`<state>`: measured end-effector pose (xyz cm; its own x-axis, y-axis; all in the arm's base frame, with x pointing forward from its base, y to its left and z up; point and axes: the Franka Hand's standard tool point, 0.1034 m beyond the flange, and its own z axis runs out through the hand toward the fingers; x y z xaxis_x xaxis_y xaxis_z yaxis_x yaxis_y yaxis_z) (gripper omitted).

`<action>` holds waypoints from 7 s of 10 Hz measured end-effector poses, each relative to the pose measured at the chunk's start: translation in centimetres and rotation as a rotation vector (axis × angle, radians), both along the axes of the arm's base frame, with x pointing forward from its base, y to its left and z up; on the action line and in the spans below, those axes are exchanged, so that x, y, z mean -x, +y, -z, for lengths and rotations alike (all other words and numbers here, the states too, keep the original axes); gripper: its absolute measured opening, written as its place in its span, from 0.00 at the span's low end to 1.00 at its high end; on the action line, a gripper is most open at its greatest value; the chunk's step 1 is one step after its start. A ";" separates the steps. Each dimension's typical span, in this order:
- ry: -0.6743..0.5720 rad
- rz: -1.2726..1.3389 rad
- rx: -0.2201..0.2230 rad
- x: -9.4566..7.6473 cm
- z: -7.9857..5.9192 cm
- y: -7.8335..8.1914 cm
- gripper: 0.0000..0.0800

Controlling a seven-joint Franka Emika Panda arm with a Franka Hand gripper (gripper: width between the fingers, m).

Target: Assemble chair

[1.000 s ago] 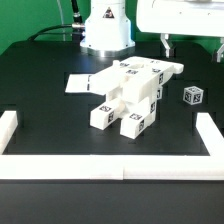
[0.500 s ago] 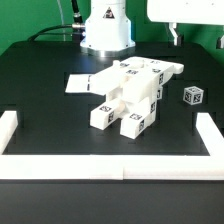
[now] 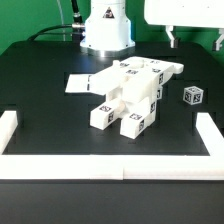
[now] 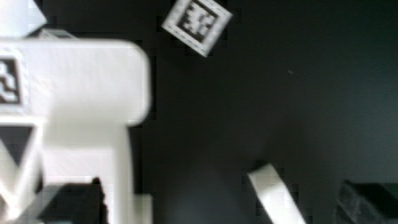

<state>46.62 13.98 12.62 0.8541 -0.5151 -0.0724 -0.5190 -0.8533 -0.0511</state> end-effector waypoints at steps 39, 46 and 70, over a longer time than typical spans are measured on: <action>-0.060 -0.247 0.053 0.9 6.0 -2.6 0.81; -0.072 -0.269 0.060 -0.5 6.1 -4.3 0.81; -0.077 -0.438 0.085 2.1 7.0 3.0 0.81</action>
Offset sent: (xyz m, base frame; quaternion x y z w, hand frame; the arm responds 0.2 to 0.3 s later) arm 0.0000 0.0000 0.0000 0.0000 0.0000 0.0000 1.0000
